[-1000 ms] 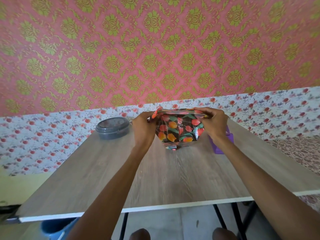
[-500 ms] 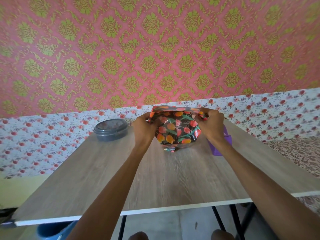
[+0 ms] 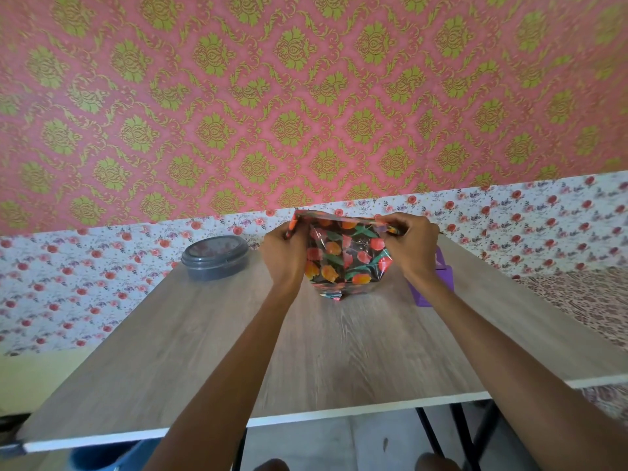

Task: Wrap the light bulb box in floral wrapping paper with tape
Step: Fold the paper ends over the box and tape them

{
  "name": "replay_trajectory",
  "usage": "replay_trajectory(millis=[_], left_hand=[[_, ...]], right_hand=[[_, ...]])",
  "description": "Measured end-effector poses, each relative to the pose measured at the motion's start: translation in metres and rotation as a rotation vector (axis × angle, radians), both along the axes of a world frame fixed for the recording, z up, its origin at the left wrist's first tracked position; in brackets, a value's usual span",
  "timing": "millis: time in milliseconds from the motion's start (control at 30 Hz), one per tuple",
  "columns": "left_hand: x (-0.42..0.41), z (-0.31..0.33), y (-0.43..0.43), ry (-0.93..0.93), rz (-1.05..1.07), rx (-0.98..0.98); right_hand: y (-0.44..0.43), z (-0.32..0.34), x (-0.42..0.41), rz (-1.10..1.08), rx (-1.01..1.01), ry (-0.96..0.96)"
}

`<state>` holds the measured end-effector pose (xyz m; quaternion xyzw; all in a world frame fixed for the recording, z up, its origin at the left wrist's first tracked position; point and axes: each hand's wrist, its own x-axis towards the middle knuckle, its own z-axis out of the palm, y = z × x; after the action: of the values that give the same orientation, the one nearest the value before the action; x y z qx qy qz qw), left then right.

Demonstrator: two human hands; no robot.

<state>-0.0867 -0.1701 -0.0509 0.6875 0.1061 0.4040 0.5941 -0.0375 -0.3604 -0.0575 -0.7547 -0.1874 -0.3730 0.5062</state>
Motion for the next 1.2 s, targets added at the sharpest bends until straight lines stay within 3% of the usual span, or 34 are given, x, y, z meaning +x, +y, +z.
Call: replay_trajectory(millis=[133,233,333,500,633,900,1200], left_hand=[[0.0,0.006,0.004,0.05,0.066,0.231],[0.001,0.007,0.006,0.07,0.143,0.288],[0.003,0.003,0.004,0.036,0.164,0.291],[0.006,-0.005,0.012,-0.006,-0.021,0.263],[0.005,-0.005,0.01,-0.002,-0.06,0.111],[0.011,-0.008,0.005,0.046,0.001,-0.05],[0.013,-0.016,0.006,-0.048,-0.178,0.1]], right_hand=[[0.002,0.0,0.001,0.026,-0.023,-0.022],[0.002,0.0,0.002,0.002,-0.018,-0.045],[0.002,-0.001,0.003,-0.024,-0.006,-0.043],[-0.003,-0.005,0.007,0.034,0.0,0.014],[0.0,-0.006,0.007,0.049,0.011,0.047],[0.002,-0.013,0.01,0.017,0.229,0.15],[0.008,-0.016,0.015,0.087,0.313,0.194]])
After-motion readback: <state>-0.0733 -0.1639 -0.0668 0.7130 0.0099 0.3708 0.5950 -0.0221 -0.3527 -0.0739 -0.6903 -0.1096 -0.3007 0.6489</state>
